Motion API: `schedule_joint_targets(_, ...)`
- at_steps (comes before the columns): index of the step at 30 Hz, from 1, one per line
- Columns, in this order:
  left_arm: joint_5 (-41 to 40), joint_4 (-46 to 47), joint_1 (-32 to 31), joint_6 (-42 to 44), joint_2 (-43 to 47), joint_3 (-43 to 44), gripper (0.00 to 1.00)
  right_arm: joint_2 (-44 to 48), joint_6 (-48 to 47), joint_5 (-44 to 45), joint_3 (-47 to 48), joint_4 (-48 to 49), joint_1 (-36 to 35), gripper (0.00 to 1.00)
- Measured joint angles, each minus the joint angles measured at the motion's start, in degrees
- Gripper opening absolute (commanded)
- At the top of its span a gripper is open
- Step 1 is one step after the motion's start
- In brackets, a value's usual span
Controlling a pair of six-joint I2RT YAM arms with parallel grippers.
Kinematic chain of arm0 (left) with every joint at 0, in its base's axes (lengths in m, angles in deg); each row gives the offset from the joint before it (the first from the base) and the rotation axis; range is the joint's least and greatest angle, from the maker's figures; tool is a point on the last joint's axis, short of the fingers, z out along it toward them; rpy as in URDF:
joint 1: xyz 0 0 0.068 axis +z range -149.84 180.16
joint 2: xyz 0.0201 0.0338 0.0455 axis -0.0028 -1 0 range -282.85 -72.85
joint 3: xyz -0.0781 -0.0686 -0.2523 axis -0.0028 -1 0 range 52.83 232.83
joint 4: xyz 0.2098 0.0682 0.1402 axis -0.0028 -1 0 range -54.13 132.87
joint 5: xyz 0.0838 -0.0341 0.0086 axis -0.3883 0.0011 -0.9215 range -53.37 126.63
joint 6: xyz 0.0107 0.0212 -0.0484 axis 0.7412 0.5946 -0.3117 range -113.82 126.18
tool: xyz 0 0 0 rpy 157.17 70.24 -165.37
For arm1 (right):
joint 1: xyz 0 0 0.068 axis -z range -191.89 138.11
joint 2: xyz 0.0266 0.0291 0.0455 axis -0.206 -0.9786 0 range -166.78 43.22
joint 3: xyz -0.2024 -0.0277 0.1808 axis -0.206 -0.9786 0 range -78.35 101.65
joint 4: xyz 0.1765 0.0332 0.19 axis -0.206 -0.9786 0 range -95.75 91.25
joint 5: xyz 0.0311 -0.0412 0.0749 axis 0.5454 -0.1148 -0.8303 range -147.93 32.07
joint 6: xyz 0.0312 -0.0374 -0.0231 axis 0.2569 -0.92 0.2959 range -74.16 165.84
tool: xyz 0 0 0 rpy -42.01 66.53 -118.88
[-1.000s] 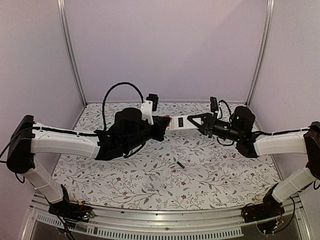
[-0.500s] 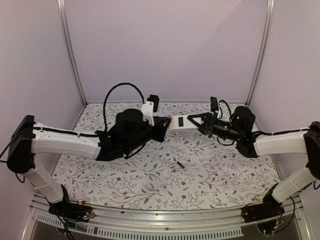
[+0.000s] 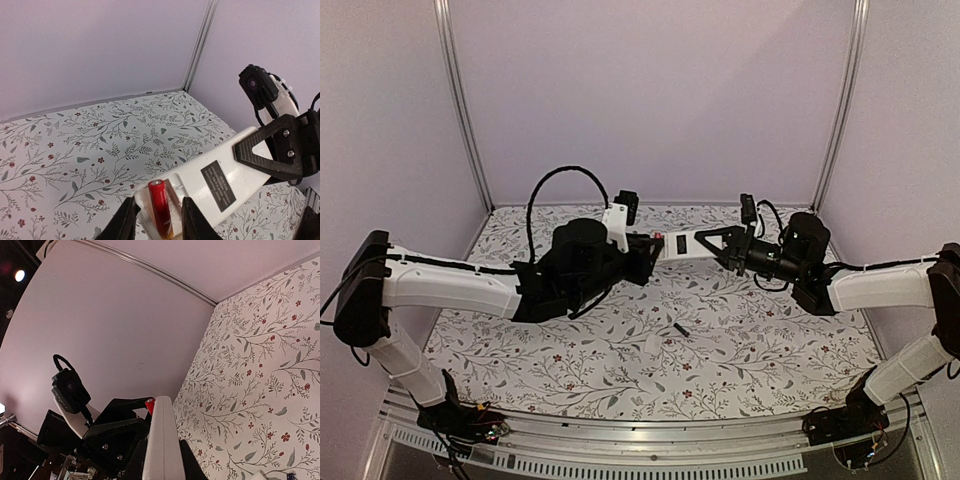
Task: Load the batteries into the remote control
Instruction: Place the battery in the battery compartment, then load the battery into the battery compartment.
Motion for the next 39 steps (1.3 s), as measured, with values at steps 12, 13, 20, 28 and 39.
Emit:
schedule_joint_targets(12, 1.2, -2.0, -0.1, 1.6, 3.9, -0.8, 0.83, 0.0, -3.6, -0.5, 0.0, -2.6, 0.0, 0.0)
schedule_joint_targets(13, 1.2, -2.0, -0.1, 1.6, 4.9, -1.2, 0.86, 0.0, -3.9, -0.5, 0.0, -2.7, 0.0, 0.0)
schedule_joint_targets(20, 3.8, 0.2, 0.8, -4.2, 10.1, -6.2, 1.0, 0.1, -6.4, -0.9, 0.0, -3.0, 0.0, 0.0)
schedule_joint_targets(28, 13.2, 6.4, 6.3, -19.9, 10.2, -11.8, 1.0, 0.9, -8.7, -1.9, 0.0, -0.8, 0.0, 0.0)
schedule_joint_targets(39, 17.8, 20.9, 7.0, -36.2, 3.8, -13.6, 0.96, 1.0, -8.9, -1.7, 0.0, 0.5, 0.0, 0.0)
